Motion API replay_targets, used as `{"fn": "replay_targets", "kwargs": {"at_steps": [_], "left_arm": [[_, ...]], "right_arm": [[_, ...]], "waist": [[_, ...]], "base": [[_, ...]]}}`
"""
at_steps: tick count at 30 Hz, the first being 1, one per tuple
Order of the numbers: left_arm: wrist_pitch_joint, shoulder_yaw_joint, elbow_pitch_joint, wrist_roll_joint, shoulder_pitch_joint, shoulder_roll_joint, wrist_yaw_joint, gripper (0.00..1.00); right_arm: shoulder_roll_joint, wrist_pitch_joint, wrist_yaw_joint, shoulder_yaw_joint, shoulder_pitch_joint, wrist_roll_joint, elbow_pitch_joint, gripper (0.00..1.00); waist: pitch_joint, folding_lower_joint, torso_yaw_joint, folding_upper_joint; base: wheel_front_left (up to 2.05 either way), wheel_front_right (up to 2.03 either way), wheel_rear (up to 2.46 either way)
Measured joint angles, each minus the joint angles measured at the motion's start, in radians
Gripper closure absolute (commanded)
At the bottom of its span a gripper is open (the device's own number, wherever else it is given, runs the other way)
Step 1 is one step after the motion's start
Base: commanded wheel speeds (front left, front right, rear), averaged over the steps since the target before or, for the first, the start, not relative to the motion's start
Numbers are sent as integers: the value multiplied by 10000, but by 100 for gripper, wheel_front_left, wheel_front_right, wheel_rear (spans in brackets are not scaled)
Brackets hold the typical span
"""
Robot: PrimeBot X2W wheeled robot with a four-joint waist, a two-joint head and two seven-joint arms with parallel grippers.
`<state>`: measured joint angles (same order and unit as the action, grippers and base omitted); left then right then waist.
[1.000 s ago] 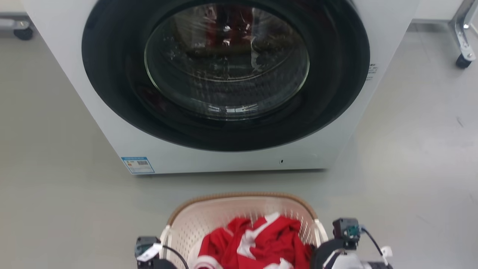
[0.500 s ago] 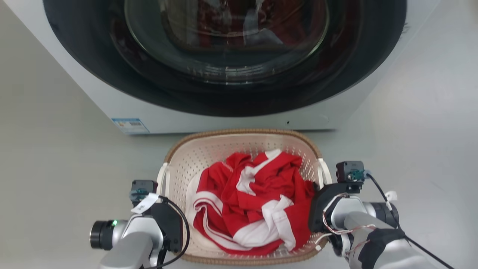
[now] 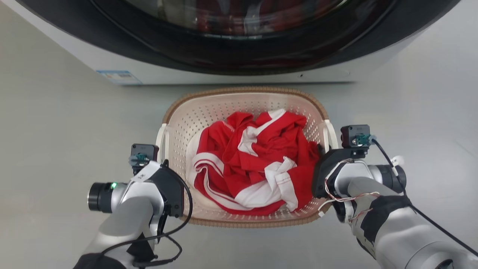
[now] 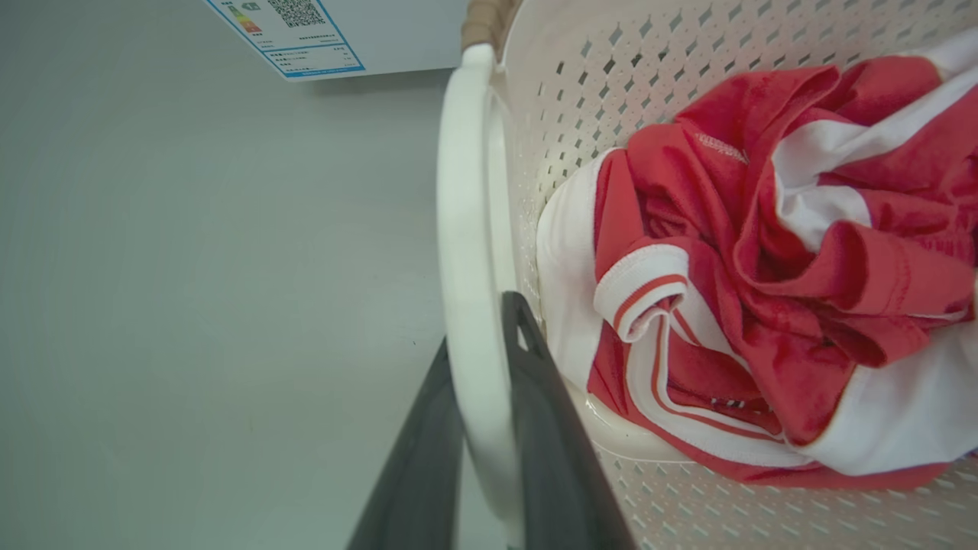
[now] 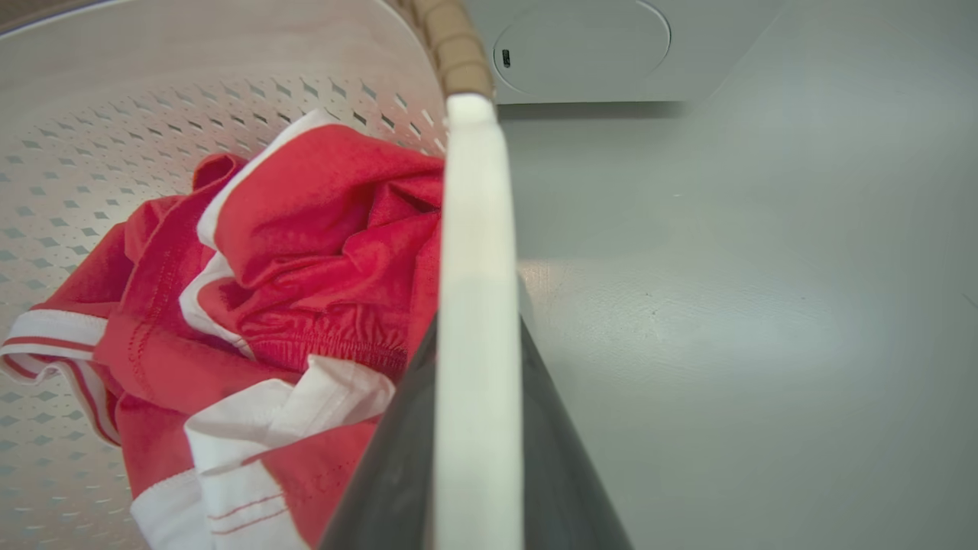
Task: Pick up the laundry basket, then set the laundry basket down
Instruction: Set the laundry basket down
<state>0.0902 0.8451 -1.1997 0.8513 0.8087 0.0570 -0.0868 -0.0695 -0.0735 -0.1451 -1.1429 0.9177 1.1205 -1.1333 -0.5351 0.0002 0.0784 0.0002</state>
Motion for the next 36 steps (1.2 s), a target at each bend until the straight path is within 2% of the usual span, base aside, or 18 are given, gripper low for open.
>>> {"fn": "replay_targets", "kwargs": {"at_steps": [21,36], "left_arm": [[453,-71,69,-94,1764,-33,-12,100],[920,-144,-140,-272,2288,-107,-12,100]], "right_arm": [[-81,-523,2,38,1840,-385,-462,100],[-88,-926,15,31,2179,-431,-591,100]], "waist": [[-2994,0,286,0],[-3444,-3,455,-1]], "base": [[0,0,0],[0,0,0]]}}
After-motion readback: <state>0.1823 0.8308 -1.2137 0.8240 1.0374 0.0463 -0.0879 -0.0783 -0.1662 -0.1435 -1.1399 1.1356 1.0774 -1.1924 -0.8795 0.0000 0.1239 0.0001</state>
